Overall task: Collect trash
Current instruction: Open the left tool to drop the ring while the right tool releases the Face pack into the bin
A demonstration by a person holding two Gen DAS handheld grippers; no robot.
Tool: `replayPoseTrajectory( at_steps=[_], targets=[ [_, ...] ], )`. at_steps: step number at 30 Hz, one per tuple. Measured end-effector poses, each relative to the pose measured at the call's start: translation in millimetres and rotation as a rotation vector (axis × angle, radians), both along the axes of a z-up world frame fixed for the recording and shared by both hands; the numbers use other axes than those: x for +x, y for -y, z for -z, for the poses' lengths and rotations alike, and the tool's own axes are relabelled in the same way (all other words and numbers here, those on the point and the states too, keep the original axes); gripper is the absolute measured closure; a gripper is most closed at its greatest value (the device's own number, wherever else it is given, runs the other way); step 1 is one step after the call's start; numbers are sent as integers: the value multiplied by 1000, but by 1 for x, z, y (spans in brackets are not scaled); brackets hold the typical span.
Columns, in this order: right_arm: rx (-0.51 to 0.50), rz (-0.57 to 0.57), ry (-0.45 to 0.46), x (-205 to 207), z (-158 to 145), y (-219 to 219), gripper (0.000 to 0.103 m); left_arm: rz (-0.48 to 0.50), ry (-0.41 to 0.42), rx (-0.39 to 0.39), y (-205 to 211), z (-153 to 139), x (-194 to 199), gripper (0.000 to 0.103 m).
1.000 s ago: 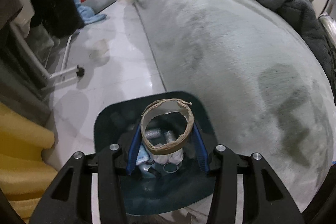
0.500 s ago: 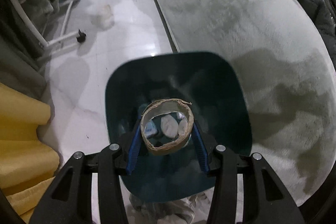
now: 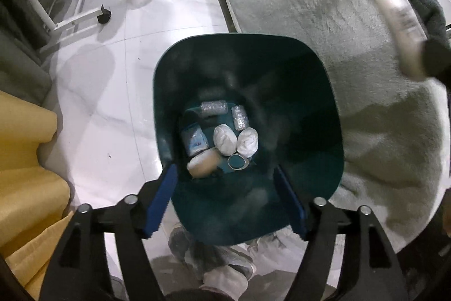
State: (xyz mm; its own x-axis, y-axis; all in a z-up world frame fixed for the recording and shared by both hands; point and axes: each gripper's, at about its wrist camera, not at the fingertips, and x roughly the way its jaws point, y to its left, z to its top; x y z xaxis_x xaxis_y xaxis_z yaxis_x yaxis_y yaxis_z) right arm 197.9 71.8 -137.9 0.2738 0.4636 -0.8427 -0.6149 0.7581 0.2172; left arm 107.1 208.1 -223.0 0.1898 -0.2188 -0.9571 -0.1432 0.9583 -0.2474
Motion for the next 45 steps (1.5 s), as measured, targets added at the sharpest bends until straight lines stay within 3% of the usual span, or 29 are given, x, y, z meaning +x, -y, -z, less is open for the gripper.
replayPoseTrajectory(
  at_steps=[5,15,21,26,37,45],
  targets=[
    [-54,-3,-48,1,26,-10,32,-16,40,-7,-15,-9,-7,21],
    [-163,-36,-138,-1,71,-29,31,-63,113,7,-40,-30,-17,17],
    [-223,-54,-167,-8,91,-34,31,-82,225,64,-45,-49,-26,16],
    [-249,-62,-173,-7,95,-39,30,-106,317,96,-49,-69,-27,16],
    [-250,-58,-166,-10,97,-42,15,-102,544,176,-40,-126,-34,14],
    [-168,-41,-67,-20,59,-34,8,-140,663,202,-26,-161,-42,10]
  ],
)
